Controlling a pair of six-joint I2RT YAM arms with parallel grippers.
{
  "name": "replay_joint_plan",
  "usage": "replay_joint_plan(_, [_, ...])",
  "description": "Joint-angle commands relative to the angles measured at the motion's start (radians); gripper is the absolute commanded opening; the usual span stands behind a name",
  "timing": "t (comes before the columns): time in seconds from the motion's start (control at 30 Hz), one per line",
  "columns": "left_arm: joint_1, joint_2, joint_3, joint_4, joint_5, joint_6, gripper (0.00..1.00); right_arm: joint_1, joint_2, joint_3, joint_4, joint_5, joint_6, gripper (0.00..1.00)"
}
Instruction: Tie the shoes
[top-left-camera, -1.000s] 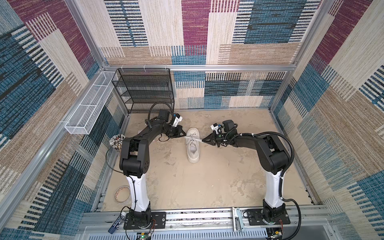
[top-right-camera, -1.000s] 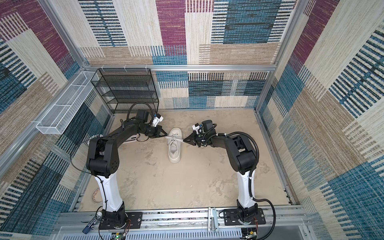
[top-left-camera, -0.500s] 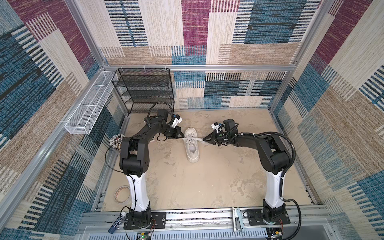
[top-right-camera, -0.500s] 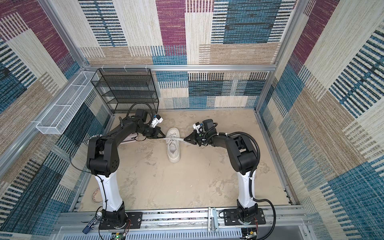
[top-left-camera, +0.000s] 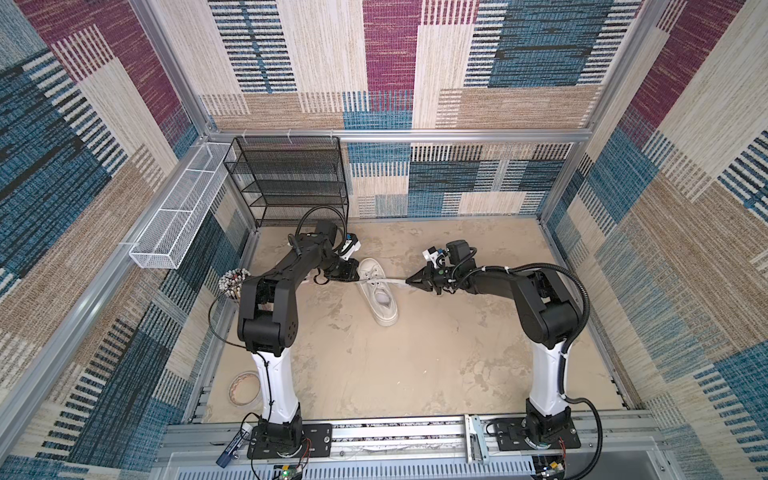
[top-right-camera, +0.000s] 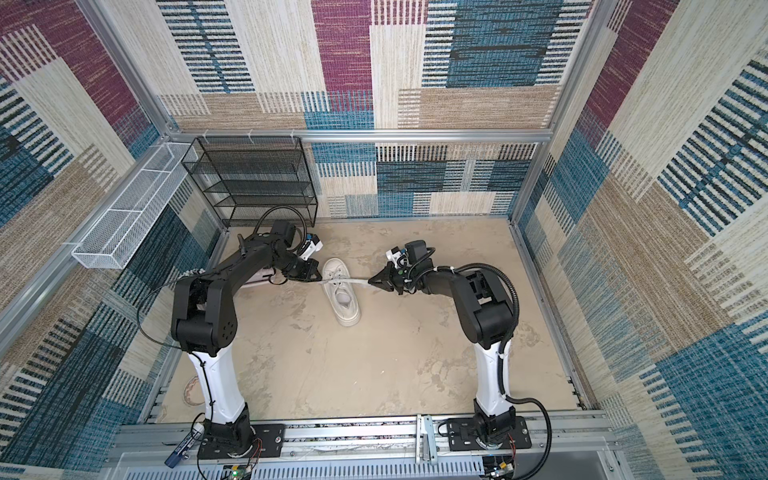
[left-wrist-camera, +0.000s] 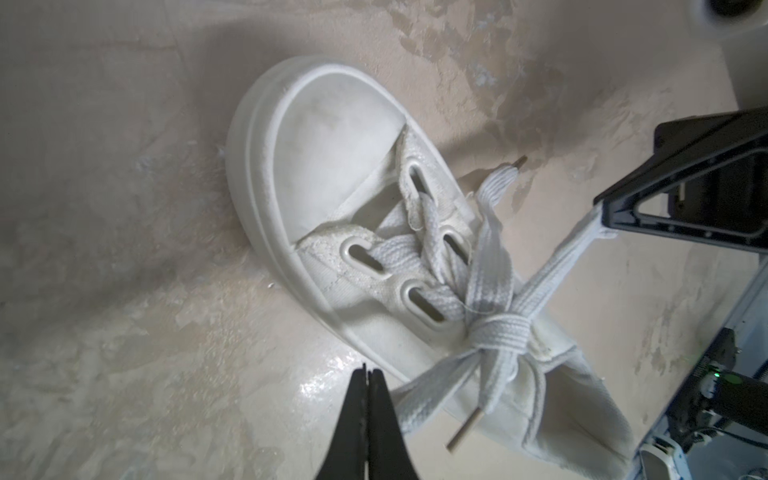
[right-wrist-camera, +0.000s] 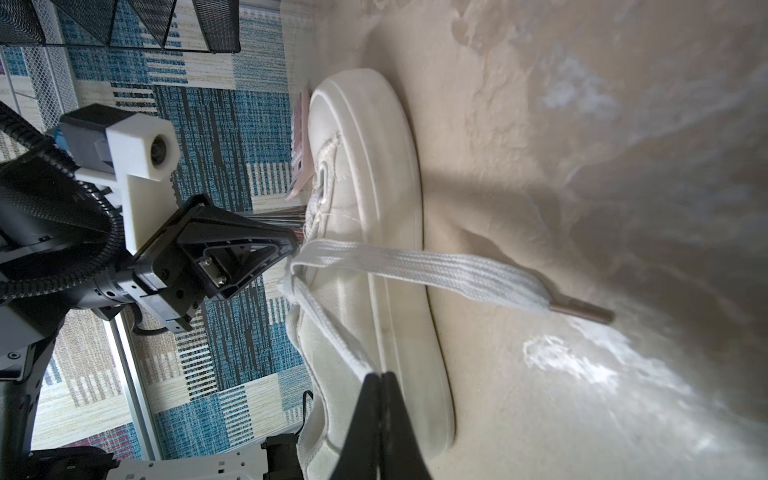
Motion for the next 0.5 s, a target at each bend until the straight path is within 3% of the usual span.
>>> replay_joint_plan(0.0, [-0.001, -0.007, 0.000, -0.027, -0.091, 0.043, 0.00, -0.005, 0.010, 0.008, 0.005, 0.018, -0.006, 0.00])
replay_joint_plan(0.17, [-0.034, -0.015, 0.001, -0.035, -0.227, 0.061, 0.00, -0.007, 0.008, -0.003, 0.008, 0.027, -0.004, 0.00])
replay_joint_plan(0.3, [-0.038, -0.018, 0.003, -0.035, -0.235, 0.064, 0.00, -0.008, 0.013, -0.003, 0.013, 0.023, -0.003, 0.00])
replay_joint_plan(0.47, [-0.064, -0.033, 0.000, -0.037, -0.348, 0.083, 0.00, -0.008, 0.010, -0.007, 0.010, 0.032, -0.003, 0.00])
